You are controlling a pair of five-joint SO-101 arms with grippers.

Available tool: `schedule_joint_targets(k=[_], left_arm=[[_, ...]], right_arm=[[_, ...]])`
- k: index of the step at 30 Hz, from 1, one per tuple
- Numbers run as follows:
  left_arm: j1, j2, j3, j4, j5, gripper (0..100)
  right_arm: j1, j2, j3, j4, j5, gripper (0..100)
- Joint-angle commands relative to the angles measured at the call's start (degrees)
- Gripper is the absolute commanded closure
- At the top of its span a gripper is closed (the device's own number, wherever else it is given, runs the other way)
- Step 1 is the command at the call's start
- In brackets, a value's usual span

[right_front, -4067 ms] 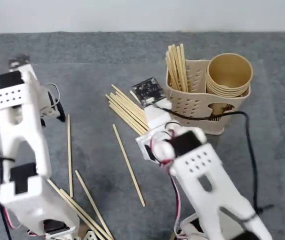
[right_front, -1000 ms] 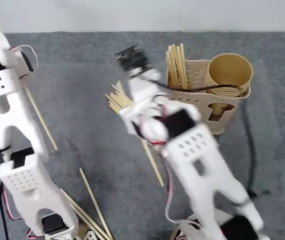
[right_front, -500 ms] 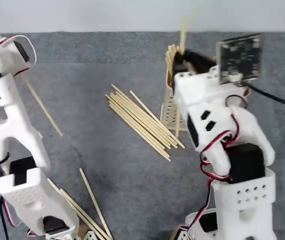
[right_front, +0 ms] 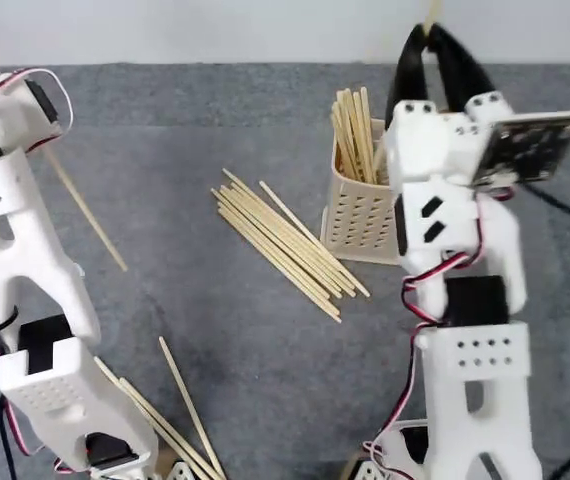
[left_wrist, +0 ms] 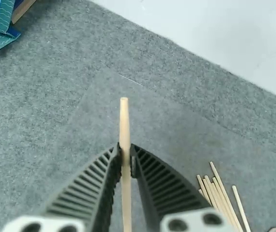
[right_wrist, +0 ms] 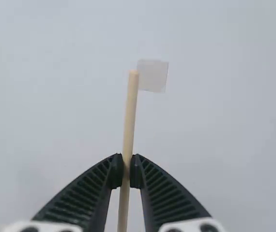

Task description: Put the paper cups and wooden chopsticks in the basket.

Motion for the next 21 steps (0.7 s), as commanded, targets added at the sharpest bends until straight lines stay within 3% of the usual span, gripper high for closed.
schedule_joint_targets(k=[1,5,11,13,17,21], left_arm=[[0.6,-5.3,-0.3,1.0,0.7,99],[0.9,-7.5,-0.3,1.0,0.7,99],[2.8,-9.5,-0.5,0.9,3.2,99],[4.0,-10.3,-0.7,0.9,5.1,99],[7.1,-12.6,-0.8,0.9,5.6,99],[11.2,-16.0,-0.8,-0.4,8.8,99]], right_arm=[[0.6,-1.3,6.1,-8.5,2.7,99.1],[-0.4,-1.3,12.0,-16.7,7.4,98.7],[-2.9,-3.2,11.4,-10.1,9.9,78.0],[-3.6,-5.2,11.3,-5.2,9.9,75.5],[-6.3,-11.7,11.5,7.4,7.5,80.1],[-10.9,-19.6,11.6,23.3,3.0,91.0]])
